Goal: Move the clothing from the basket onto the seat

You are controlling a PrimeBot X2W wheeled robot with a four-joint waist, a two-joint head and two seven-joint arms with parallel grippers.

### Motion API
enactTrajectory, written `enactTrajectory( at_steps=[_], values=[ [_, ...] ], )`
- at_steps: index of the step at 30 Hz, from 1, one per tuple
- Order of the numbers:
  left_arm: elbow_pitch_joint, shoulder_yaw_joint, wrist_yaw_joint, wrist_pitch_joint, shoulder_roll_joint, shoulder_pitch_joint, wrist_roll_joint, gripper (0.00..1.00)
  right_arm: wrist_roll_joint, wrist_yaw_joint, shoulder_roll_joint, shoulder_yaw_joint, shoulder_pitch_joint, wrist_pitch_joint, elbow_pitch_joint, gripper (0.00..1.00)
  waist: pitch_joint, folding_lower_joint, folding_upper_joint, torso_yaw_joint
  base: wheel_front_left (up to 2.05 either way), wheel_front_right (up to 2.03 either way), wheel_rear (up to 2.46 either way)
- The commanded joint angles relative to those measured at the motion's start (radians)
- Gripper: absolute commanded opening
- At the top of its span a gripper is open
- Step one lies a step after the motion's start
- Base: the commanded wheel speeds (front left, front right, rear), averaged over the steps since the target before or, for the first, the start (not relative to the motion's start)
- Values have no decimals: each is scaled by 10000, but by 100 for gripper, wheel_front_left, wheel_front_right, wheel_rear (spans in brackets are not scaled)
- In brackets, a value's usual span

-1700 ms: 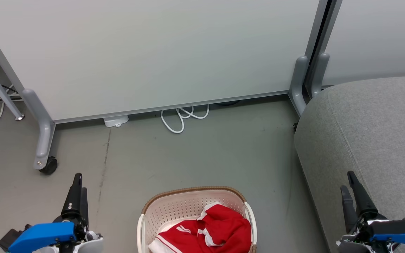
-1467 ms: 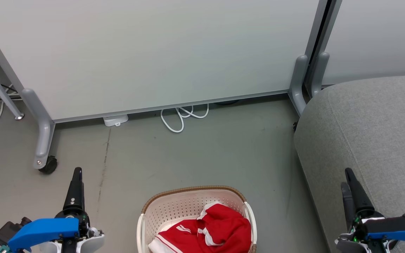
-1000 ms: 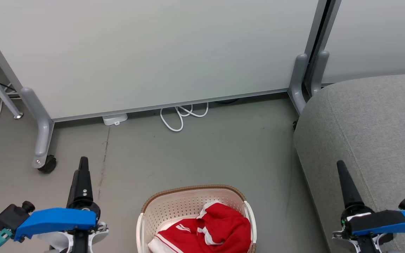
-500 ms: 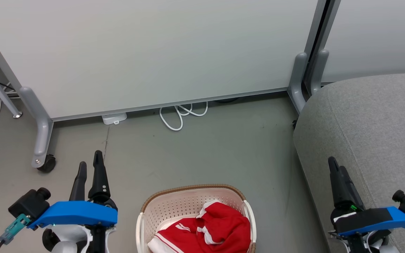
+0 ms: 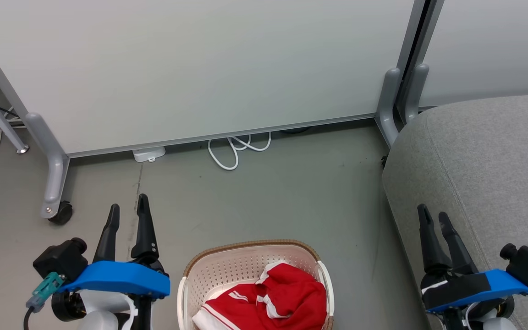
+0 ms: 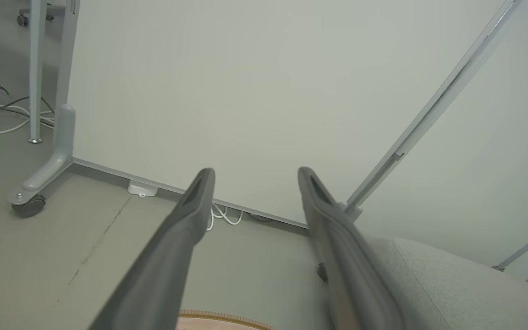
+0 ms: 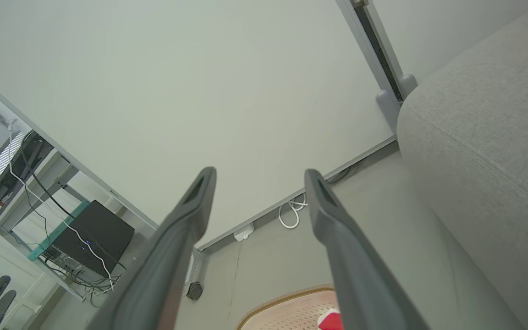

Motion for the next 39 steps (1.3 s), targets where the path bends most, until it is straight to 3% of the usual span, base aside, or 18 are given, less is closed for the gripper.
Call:
enactTrajectory(
  at_steps=[1, 14, 39],
  values=[
    [-59, -115, 41, -125, 99, -277, 379, 100, -391, 16, -83, 53, -211, -116, -97, 100, 4, 0, 0, 1, 0, 0, 0],
    [-10, -452, 160, -475, 199, -312, 1771, 100, -1837, 19, -96, 173, -231, -462, -12, 100, 24, 0, 0, -6, 0, 0, 0],
    [107, -761, -444, -1015, 124, -298, 3775, 100, -4009, 24, -113, 423, -231, -1007, 2, 100, 56, 0, 0, 7, 0, 0, 0]
  ],
)
